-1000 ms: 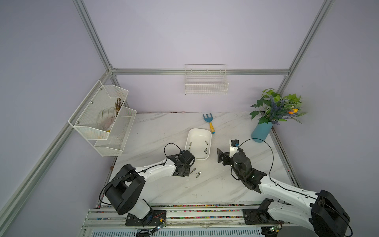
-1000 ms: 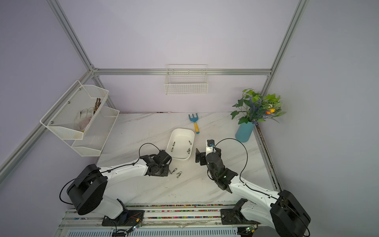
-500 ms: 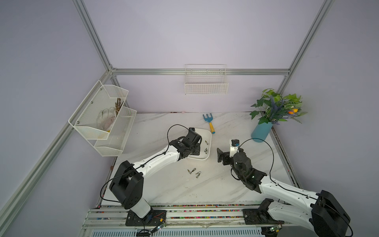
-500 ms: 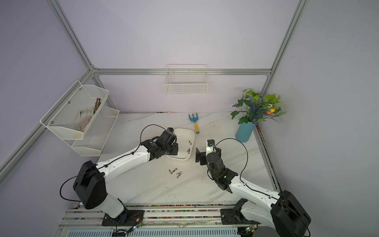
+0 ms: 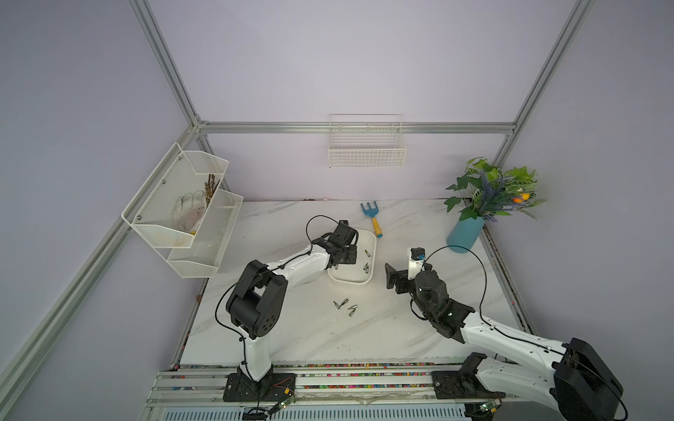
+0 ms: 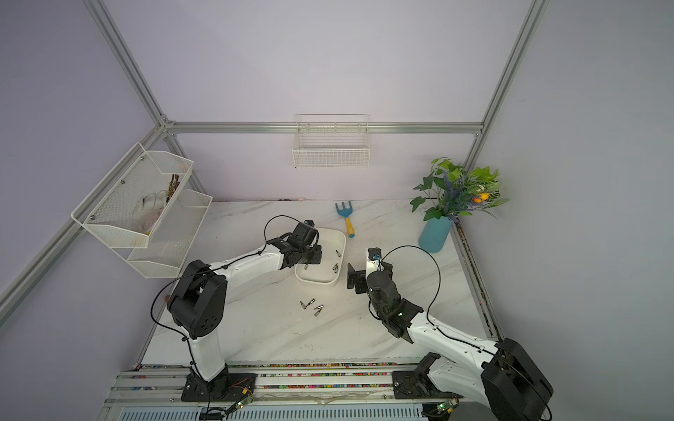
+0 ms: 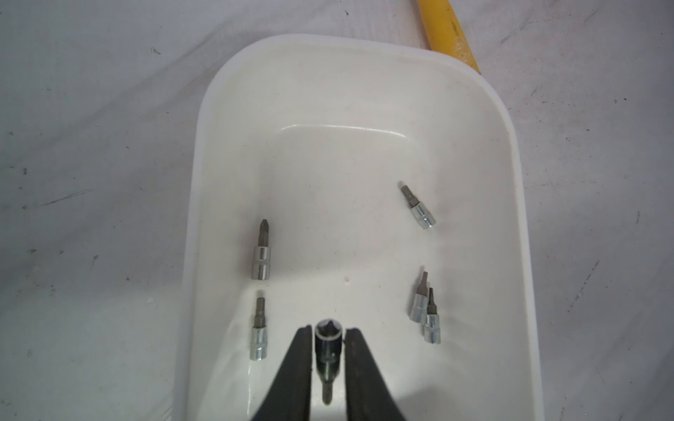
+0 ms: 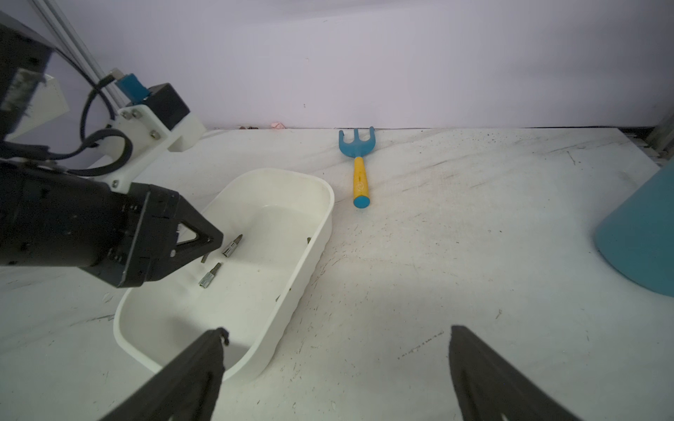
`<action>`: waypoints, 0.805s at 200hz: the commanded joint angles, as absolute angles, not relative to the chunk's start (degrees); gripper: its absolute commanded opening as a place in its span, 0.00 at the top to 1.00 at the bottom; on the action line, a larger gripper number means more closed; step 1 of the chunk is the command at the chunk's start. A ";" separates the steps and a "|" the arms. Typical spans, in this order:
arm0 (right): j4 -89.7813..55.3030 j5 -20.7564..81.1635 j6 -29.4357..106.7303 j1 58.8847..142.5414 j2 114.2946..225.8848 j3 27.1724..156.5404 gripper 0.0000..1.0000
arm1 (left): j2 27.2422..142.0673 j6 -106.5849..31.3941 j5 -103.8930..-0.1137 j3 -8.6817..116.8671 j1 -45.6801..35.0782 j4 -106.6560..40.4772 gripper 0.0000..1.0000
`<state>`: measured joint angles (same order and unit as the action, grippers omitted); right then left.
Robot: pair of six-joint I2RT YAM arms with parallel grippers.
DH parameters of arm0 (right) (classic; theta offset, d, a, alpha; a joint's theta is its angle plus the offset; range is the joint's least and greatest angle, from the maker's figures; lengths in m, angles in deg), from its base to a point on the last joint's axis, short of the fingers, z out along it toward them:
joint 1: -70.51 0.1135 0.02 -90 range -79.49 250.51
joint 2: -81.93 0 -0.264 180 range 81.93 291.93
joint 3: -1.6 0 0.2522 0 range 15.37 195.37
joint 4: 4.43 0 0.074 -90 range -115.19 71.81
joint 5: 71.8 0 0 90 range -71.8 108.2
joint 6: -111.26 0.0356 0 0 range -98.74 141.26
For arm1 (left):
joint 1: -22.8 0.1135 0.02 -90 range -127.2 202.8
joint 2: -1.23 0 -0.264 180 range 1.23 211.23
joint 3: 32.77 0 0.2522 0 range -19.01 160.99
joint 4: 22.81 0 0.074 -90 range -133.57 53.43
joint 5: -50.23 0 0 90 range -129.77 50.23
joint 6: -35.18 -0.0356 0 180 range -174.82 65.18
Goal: Put the bit on the desktop into the storage box
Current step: Place the screwdriver bit in the storage box.
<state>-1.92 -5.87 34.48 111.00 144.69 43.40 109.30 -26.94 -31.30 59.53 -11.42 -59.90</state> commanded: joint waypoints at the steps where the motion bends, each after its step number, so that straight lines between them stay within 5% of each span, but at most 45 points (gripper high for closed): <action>1: -1.51 -0.42 33.90 110.64 144.07 44.04 0.01 | 109.26 -28.36 -32.39 61.90 -10.97 -57.48 0.63; 63: -17.57 16.85 39.21 110.60 146.95 53.63 0.02 | 101.63 -28.03 -32.91 57.69 -10.10 -57.99 0.29; 90: -27.57 21.82 40.81 110.67 150.63 58.66 0.03 | 93.95 -27.03 -30.51 51.04 -9.47 -57.31 0.01; 161: -41.54 27.78 42.71 111.55 159.82 67.03 0.14 | 72.52 -26.71 -23.12 33.62 -7.26 -55.95 0.00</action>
